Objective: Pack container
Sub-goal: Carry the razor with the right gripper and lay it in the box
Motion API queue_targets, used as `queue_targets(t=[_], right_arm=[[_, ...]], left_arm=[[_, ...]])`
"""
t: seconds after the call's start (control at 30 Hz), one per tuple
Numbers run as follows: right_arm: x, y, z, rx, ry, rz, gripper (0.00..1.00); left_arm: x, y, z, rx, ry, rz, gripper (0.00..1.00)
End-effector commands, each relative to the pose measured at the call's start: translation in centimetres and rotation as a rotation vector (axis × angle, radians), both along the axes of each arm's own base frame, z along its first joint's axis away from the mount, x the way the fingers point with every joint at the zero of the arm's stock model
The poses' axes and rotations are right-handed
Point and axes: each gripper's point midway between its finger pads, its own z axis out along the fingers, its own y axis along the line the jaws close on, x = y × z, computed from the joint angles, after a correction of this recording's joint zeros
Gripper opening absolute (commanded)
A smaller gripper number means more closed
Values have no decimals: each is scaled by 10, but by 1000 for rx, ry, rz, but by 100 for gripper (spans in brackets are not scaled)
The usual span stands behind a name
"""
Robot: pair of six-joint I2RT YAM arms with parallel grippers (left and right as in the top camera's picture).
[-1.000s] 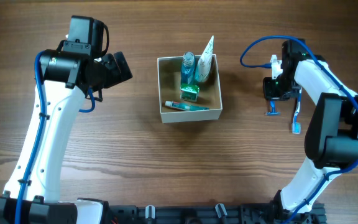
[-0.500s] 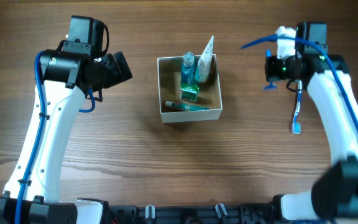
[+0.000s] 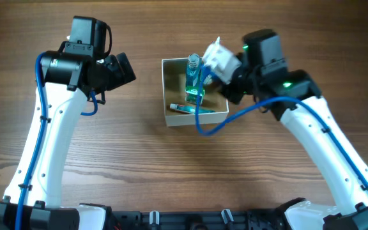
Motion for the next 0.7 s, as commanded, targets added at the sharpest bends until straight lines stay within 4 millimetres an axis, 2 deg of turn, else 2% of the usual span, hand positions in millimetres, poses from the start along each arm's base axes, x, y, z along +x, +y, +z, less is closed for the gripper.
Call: queue_targets(t=[0.0,0.1,0.23,0.37,0.53,0.67], right_arm=[[-6,24,-16,-50,-11,139,4],[-7,32,-30,-64,20,160,4],[-5,36,-52,-85,69,167,5],[-3,37,-75,-108,120,167,25],[-3,37,-94,-127,168,166,38],[-3,37,-93,-116,180,143,46]], left_arm=[[2,17,6,-30,-17,88,100],[4,36,6,-36,-20,142,100],[2,50,5,-55,-10,182,100],[1,52,5,-53,-8,184,100],[1,52,5,-51,-9,181,100],[1,52,5,-51,-9,181,100]])
